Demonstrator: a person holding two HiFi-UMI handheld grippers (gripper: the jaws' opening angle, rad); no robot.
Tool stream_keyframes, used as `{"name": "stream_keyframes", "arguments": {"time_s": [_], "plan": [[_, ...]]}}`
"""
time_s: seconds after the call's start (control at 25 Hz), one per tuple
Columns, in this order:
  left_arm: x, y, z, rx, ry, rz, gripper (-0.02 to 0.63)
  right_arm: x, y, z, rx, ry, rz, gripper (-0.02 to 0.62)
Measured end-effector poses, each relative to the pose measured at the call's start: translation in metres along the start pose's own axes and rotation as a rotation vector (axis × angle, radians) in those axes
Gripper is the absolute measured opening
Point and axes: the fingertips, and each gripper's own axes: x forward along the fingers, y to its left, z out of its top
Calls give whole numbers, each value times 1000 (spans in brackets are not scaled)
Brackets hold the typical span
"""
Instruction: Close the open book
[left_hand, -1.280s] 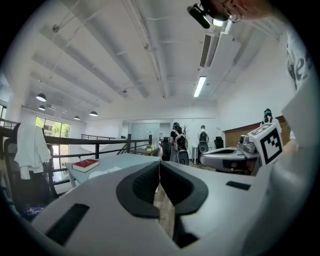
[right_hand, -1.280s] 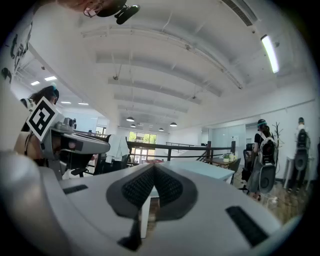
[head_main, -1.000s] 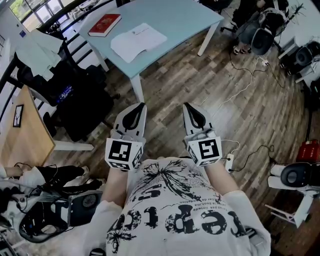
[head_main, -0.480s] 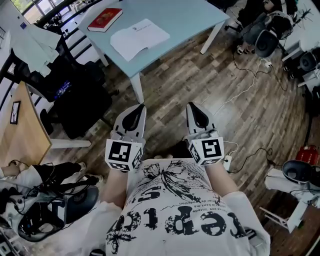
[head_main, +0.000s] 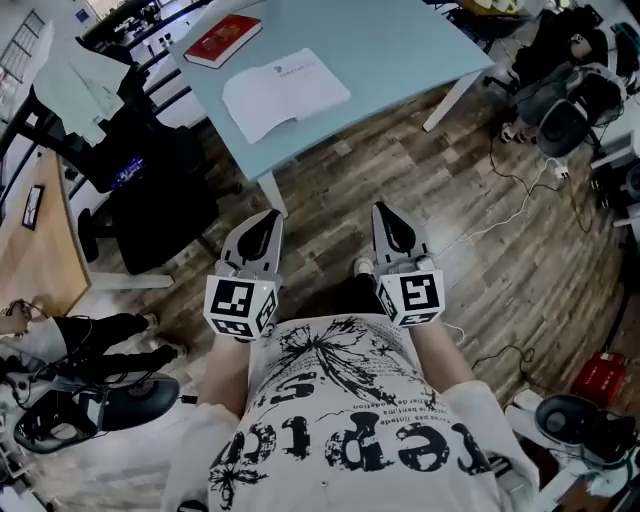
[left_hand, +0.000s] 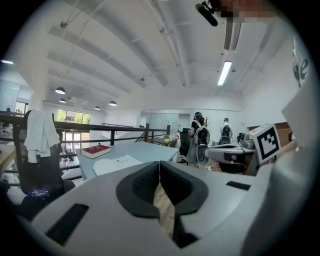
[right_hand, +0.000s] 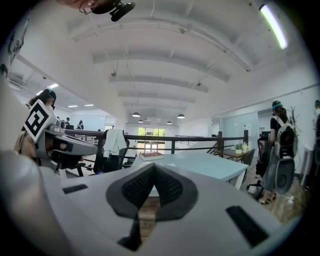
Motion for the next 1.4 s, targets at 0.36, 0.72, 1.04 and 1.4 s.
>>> {"name": "stream_keyframes", "arguments": {"time_s": [0.36,0.72,1.04,1.4], "plan": [[128,-9,21,-116,-23,210,19,76,-128,8,-51,15,173,11],[191,-4,9,-203,24,342,18,145,-179,-15,-29,83,312,11],[237,53,-6,-262,64,434,19,238,-184,-15,-40,92,381,11],[277,136,-18,-325,93,549,19,351,-158,-3,-86,89,512,11]]}}
